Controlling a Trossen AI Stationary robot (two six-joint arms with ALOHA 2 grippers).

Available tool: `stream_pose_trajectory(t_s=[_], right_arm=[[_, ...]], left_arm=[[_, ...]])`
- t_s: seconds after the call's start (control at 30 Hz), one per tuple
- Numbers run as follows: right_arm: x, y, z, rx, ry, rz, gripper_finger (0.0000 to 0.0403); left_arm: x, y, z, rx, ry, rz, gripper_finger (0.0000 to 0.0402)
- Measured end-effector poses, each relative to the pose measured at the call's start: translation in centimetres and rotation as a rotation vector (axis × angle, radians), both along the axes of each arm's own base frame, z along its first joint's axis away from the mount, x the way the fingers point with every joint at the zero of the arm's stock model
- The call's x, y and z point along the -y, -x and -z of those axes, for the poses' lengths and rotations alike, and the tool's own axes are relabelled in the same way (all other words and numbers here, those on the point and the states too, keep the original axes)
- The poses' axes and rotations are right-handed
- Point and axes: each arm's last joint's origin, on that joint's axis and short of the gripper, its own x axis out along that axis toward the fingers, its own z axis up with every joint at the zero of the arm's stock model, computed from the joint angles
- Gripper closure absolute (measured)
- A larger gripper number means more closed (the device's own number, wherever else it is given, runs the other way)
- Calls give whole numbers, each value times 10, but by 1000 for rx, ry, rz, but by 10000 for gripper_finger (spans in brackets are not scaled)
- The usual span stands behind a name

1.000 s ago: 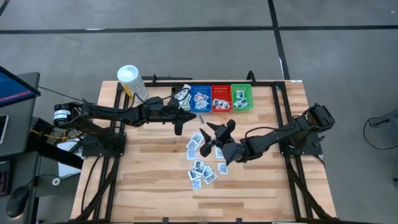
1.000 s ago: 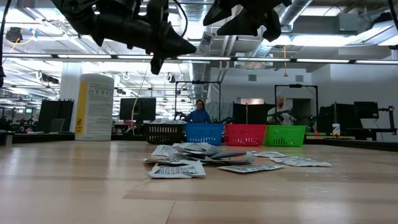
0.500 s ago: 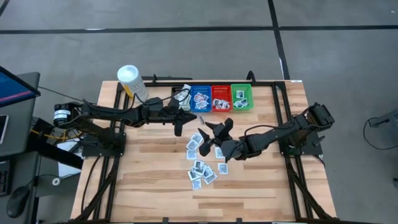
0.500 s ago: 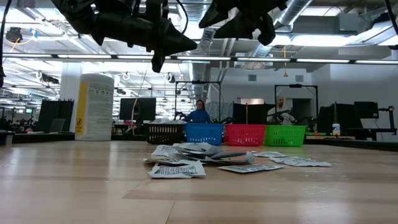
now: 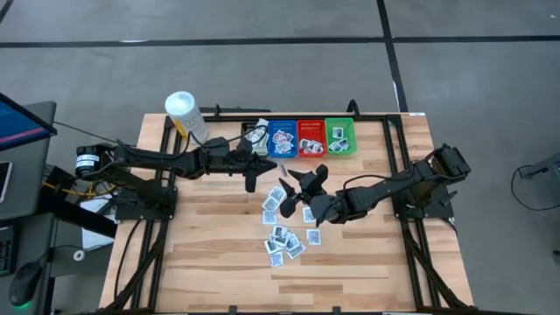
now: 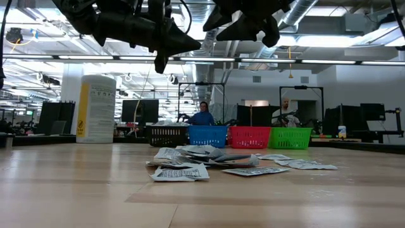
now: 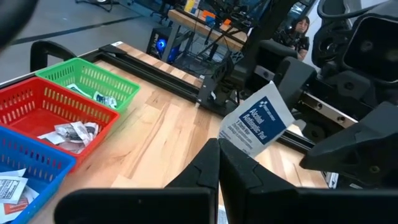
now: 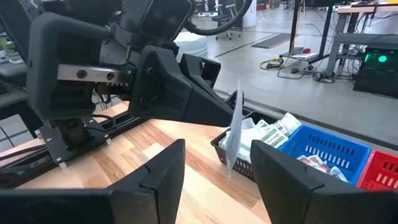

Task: Pick & Place First Aid Supplies
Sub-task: Put the blue alcohol pad in the green bin

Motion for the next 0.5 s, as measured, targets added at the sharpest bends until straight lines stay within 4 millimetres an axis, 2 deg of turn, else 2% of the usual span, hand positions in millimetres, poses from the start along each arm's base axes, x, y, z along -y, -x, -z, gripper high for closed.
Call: stream_pose_trajectory(t_s=[0.27, 0.4, 0.5], right_arm=[[5, -1, 0, 1, 0, 15, 260], [9, -2, 0, 5, -4, 27, 300], [12, -3, 0, 29, -32, 41, 345]], left_arm=[[2, 0, 0, 0, 2, 23, 399], [2, 0, 0, 0, 2, 23, 399], [2, 0, 0, 3, 2, 23, 399]])
